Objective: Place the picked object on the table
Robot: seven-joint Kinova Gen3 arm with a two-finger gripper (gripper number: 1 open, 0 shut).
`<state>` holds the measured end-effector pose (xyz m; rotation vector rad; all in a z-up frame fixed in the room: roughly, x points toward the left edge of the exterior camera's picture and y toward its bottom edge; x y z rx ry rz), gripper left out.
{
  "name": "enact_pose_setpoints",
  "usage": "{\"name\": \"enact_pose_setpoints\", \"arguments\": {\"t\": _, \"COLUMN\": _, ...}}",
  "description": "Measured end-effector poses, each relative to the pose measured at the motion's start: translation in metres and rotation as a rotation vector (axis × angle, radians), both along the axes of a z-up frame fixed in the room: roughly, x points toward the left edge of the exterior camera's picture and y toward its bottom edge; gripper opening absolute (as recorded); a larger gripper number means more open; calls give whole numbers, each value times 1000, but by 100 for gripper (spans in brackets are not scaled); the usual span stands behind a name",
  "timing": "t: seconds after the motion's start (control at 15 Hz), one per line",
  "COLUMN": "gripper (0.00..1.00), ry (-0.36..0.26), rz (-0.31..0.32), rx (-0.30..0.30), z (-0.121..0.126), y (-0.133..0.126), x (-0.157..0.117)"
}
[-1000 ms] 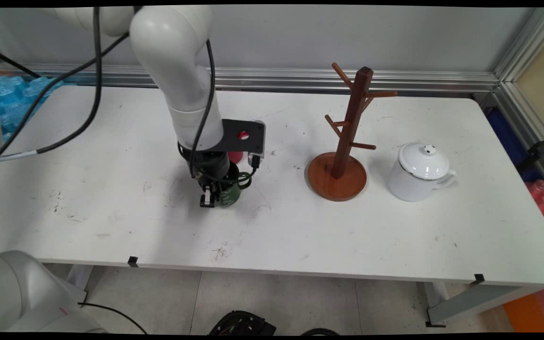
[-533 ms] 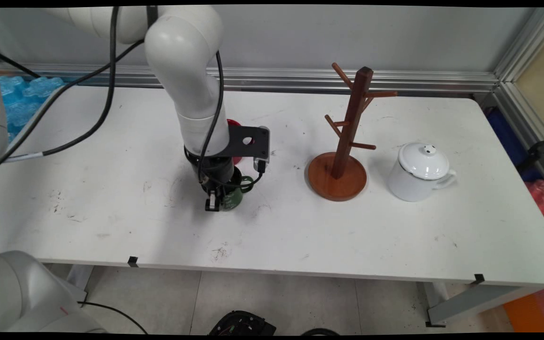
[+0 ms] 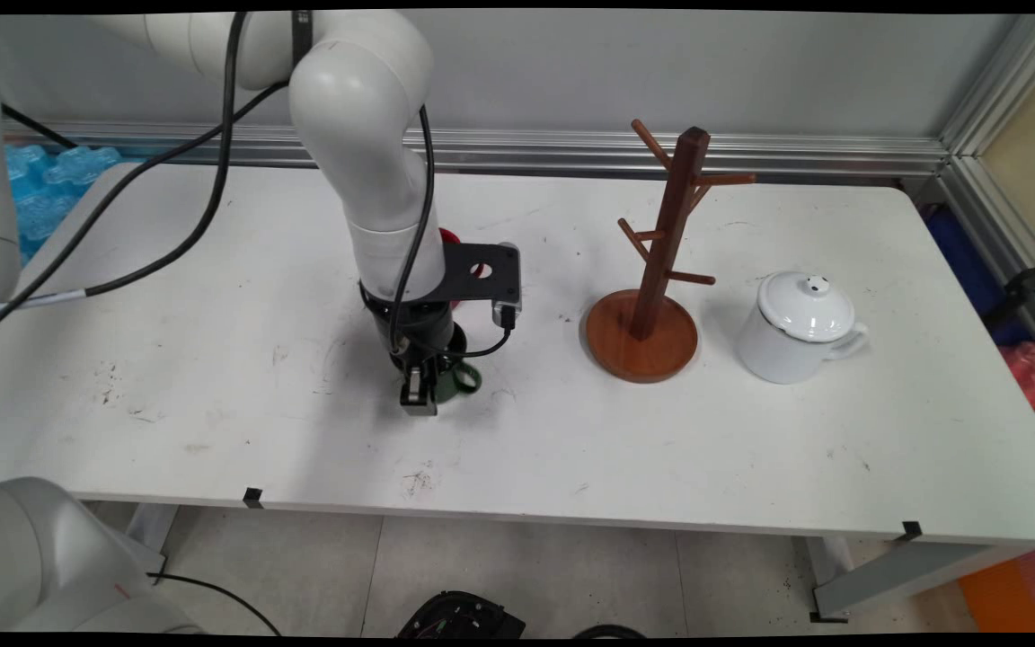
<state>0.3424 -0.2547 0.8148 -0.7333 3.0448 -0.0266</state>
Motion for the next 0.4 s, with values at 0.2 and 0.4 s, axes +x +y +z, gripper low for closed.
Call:
{"name": "enact_pose_setpoints", "arguments": {"t": 0.2, "gripper": 100, "ry": 17, "rz": 1, "rx": -11, "z": 3, "y": -2, "x": -2}}
{"name": "enact_pose_setpoints", "arguments": {"t": 0.4, "gripper": 100, "ry": 41, "rz": -5, "rx": -30, "z": 13, "y": -2, "x": -1}}
